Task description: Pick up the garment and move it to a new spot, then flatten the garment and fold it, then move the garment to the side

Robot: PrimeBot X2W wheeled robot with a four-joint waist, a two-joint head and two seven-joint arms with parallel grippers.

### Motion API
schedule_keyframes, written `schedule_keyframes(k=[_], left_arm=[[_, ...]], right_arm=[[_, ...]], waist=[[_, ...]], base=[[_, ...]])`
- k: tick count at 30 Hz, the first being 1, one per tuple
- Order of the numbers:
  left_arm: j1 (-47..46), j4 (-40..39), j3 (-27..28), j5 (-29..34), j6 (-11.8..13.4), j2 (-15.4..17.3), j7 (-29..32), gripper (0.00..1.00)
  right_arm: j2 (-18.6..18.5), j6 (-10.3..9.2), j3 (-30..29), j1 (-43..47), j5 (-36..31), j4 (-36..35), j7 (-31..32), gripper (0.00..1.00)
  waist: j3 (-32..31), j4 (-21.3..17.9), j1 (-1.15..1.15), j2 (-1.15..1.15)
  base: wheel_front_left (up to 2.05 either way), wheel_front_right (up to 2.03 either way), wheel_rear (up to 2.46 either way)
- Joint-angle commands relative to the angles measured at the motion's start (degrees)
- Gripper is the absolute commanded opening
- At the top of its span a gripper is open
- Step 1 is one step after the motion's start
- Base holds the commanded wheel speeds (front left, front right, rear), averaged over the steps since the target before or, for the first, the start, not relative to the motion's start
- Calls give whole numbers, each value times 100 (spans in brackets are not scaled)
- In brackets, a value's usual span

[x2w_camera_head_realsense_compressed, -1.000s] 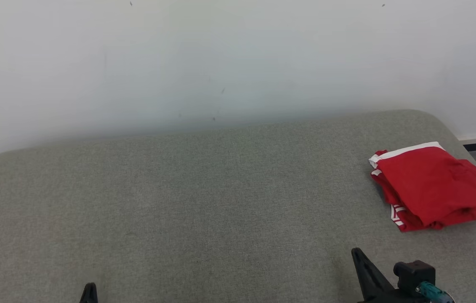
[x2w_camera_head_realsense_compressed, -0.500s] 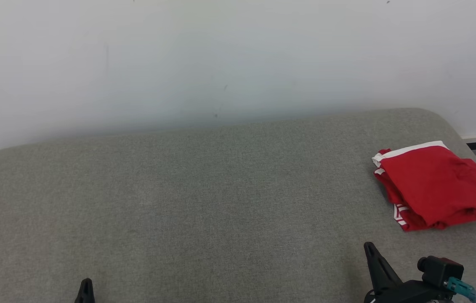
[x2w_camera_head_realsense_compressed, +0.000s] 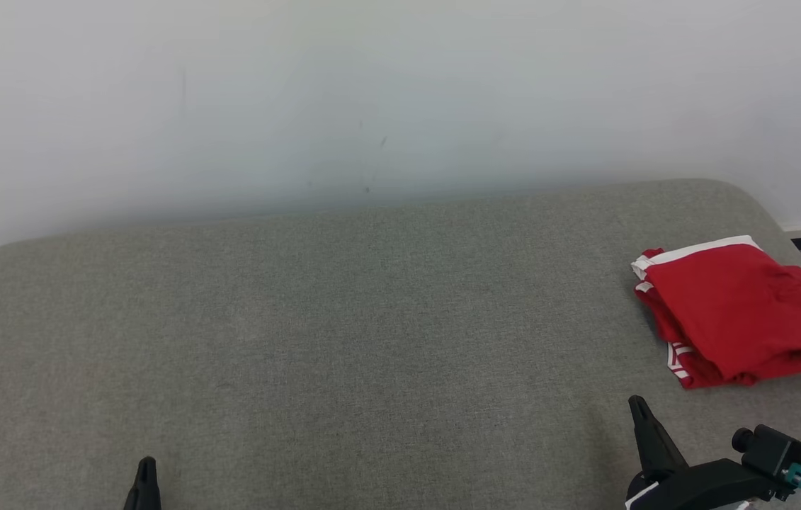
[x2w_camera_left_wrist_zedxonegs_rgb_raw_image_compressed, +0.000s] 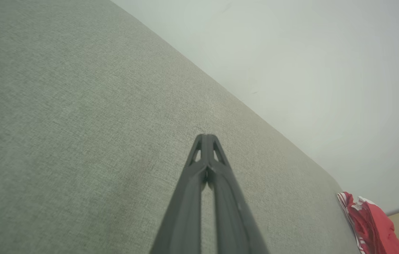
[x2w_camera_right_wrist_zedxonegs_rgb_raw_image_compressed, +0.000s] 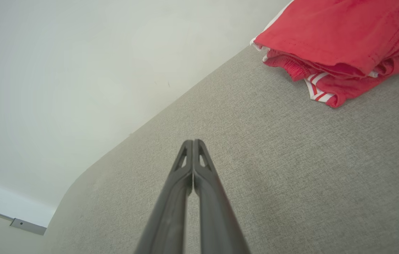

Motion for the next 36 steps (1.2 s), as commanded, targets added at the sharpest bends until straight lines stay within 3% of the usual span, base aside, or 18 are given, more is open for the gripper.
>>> schedule_keyframes(k=[1,36], left_arm=[[-202,-92,15,-267,-45,33,62,0],[-541,-91,57,-2619,-185,50,680,0]], right_arm=[[15,-4,-61,-152,262,-104,31,0],[87,-7,-488,-250,2552,-219,346,0]], waist=[[8,7,0,0],[140,107,0,0]], base=[[0,0,0],[0,0,0]])
